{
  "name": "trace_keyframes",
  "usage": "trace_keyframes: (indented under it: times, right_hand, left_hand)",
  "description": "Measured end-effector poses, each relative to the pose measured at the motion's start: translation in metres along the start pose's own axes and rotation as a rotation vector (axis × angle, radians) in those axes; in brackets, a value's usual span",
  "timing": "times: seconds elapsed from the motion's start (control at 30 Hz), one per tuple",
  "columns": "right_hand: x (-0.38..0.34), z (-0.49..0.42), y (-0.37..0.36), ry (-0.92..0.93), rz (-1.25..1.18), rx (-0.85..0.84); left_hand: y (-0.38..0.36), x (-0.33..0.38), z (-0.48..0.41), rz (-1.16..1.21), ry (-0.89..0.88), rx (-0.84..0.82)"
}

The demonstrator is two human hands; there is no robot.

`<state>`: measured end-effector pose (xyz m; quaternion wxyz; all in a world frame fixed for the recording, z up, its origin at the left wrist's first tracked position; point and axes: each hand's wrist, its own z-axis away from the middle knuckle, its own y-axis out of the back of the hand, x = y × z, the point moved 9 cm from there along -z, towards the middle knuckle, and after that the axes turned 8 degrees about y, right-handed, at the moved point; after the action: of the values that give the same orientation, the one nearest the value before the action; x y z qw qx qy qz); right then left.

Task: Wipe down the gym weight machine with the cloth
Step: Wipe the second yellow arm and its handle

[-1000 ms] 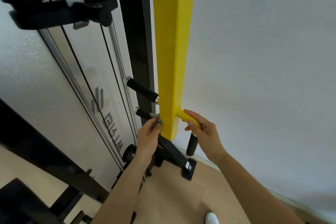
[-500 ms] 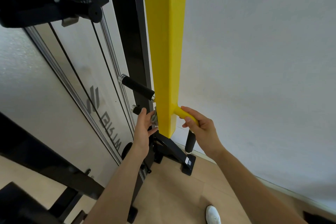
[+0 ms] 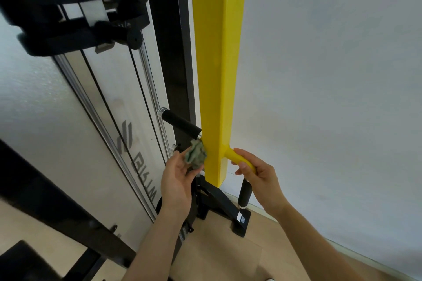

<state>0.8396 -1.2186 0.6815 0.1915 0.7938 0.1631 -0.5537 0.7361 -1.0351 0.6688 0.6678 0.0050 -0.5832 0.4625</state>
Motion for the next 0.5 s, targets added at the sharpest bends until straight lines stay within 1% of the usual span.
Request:
trace_keyframes:
  times: [0.13, 0.23, 0.3, 0.4, 0.5]
  right_hand:
    - [0.004, 0.001, 0.000, -0.016, 0.036, 0.003]
    - [-0.008, -0.011, 0.007, 0.031, 0.208, 0.040]
    - [-0.033, -0.028, 0.007, 0.086, 0.292, 0.041]
    - [-0.081, -0.055, -0.007, 0.170, 0.311, -0.003]
    - [-0.119, -0.072, -0.023, 0.264, 0.319, -0.032]
  left_hand:
    - [-0.011, 0.010, 0.010, 0.045, -0.034, -0.057]
    - [-0.030, 0.034, 0.014, -0.019, -0.115, -0.127]
    - [-0.043, 0.052, 0.015, -0.098, -0.154, -0.164]
    - [-0.065, 0.075, 0.017, -0.190, -0.174, -0.231]
    - [-0.082, 0.095, 0.021, -0.226, -0.191, -0.288]
